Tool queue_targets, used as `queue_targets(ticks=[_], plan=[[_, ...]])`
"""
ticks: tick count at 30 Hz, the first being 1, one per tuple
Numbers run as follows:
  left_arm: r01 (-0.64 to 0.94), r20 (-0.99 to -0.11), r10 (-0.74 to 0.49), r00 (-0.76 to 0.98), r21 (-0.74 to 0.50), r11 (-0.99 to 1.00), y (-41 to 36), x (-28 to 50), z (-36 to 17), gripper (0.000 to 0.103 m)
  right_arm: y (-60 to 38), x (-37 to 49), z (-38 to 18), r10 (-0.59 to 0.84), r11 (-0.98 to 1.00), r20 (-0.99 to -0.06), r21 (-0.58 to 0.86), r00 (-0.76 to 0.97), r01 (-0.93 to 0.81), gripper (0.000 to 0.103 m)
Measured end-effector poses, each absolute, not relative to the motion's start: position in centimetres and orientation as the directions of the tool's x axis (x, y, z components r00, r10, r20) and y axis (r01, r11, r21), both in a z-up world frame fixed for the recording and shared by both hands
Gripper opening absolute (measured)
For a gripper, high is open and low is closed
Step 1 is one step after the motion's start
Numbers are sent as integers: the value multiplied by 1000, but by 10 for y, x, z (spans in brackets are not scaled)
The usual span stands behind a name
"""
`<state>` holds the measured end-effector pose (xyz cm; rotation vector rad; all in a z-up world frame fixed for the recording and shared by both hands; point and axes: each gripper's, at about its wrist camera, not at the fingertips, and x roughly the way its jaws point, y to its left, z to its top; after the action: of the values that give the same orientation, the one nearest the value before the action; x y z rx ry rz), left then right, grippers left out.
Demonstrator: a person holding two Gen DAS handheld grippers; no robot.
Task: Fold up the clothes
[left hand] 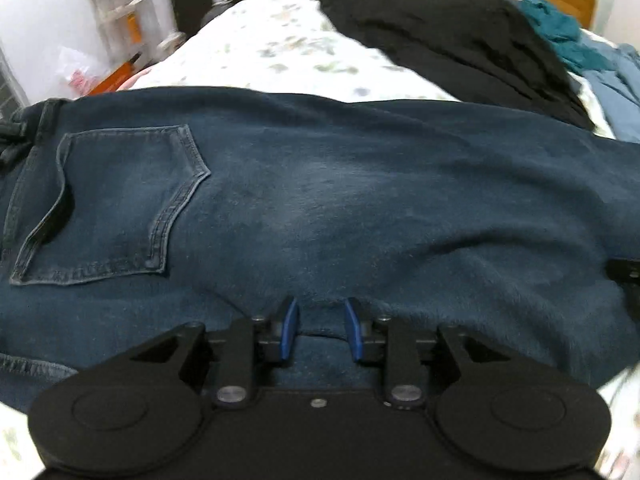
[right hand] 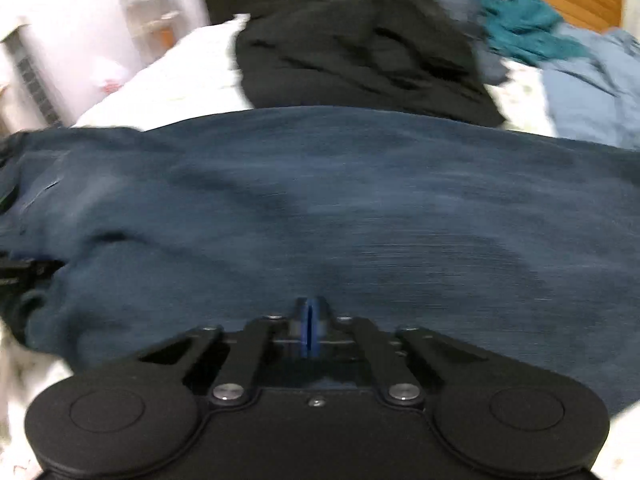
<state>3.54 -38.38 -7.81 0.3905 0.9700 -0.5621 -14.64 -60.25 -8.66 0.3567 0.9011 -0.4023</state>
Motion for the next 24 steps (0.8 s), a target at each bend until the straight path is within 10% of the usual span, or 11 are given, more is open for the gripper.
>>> queue_targets(ticks=[1, 3, 4, 24], plan=[[592, -855, -263, 447, 63, 803, -386, 32, -74, 26, -608, -152, -83, -176, 859, -809, 153, 560, 489, 13], [564, -853, -282, 440, 18, 826, -387, 24, -60, 27, -615, -167, -75, -141, 841, -802, 213, 581, 498, 69], [561, -848, -301, 436, -5, 828, -387, 19, -54, 27, -619, -186, -65, -130, 823, -782, 257, 610, 506, 75], [731, -819, -430, 380, -19, 682, -548, -68, -43, 47, -697, -350, -43, -495, 491, -622, 376, 607, 786, 86]])
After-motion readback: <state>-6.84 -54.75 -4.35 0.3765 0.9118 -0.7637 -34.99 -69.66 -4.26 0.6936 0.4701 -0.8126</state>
